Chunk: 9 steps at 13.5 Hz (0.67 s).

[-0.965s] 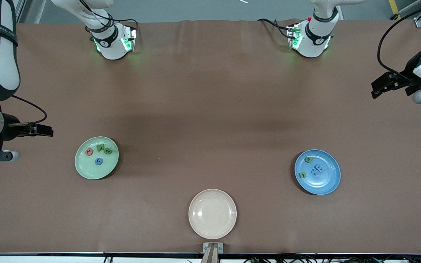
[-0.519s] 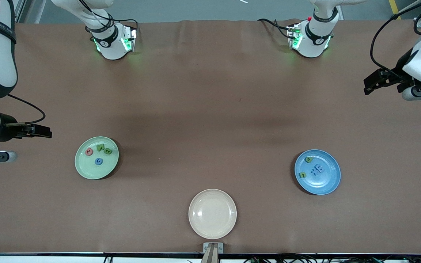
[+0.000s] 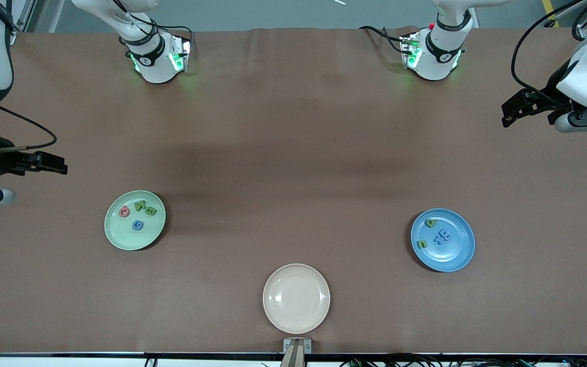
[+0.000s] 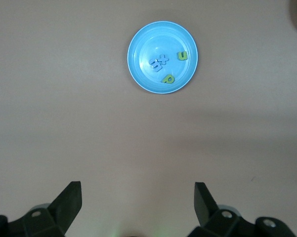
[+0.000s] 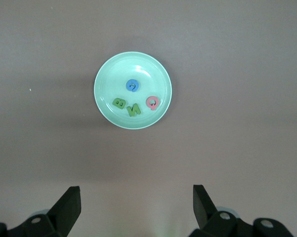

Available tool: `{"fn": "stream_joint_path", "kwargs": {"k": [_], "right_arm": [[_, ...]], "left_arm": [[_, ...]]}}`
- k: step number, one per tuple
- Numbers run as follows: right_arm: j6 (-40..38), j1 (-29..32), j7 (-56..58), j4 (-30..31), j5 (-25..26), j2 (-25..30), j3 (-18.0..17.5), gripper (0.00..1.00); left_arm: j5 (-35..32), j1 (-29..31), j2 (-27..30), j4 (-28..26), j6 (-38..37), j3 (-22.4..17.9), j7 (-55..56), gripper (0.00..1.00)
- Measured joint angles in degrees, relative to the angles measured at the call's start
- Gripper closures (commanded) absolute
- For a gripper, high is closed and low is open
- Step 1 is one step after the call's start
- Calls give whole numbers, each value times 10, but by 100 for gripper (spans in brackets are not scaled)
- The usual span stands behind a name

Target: Sort upper and lower case letters into plates

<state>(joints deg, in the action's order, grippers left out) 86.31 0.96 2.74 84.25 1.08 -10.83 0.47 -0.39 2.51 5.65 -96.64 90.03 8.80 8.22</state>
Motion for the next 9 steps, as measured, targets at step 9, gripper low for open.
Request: {"fn": "stream_joint_path", "kwargs": {"k": [9], "right_arm": [[9,-15,0,92,0,110,-3,0]], "left_arm": [[0,0,8,0,0,2,0,0]]}}
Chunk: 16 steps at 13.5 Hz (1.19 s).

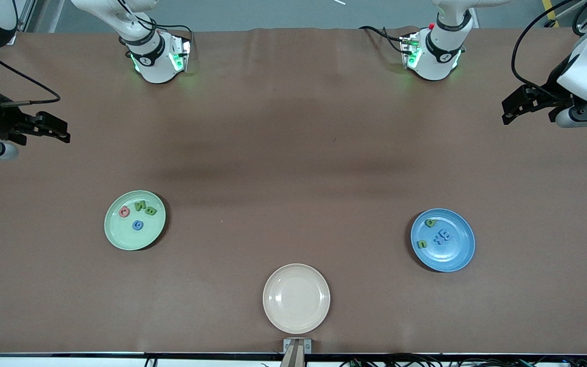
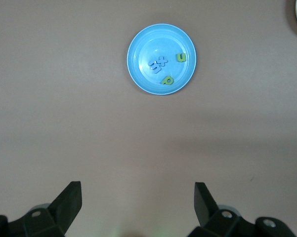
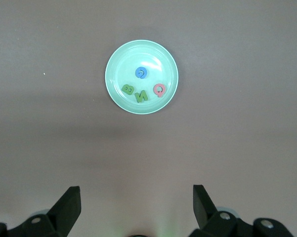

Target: Sort upper and lower case letters into plates

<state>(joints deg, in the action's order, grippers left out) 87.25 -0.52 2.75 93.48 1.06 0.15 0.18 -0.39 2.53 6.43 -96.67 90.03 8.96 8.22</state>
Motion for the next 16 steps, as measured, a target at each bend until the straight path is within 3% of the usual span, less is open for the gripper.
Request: {"fn": "stream_joint_path", "kwargs": {"k": [16], "right_arm": [[19,0,0,21,-14,33,0,0]], "left_arm": [[0,0,3,12,-6,1,-1,0]]}}
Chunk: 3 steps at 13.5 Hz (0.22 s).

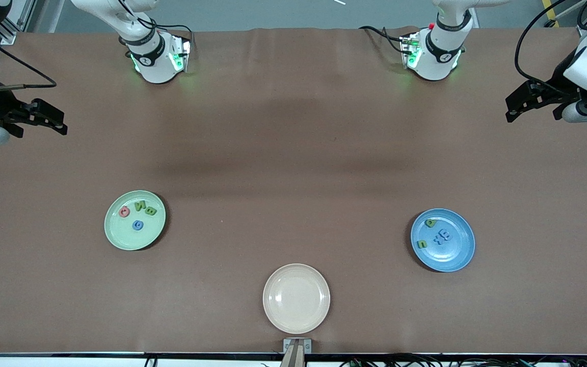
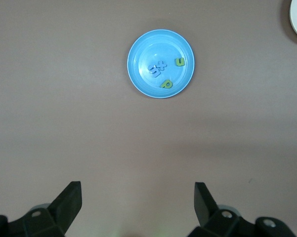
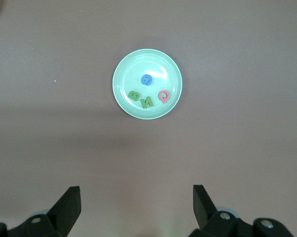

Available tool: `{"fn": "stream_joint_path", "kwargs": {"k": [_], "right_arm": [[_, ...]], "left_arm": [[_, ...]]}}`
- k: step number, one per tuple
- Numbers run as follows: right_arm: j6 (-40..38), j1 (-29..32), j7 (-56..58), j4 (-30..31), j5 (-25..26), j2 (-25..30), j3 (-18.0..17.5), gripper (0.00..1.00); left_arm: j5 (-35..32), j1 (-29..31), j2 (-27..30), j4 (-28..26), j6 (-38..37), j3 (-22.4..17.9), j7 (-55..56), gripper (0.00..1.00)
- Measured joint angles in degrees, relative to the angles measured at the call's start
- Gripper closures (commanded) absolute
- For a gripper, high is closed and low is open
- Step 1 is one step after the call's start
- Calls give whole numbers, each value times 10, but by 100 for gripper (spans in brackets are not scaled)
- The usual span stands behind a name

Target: Sort upper and lower case letters into plates

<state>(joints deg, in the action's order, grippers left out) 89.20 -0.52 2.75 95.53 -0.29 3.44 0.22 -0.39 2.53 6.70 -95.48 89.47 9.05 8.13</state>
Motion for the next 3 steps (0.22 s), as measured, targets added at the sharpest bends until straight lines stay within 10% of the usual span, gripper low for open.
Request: {"fn": "stream_joint_path", "kwargs": {"k": [3], "right_arm": [[0,0,0,0,-1,0,0,0]], "left_arm": [[0,0,0,0,-8,2,0,0]]}}
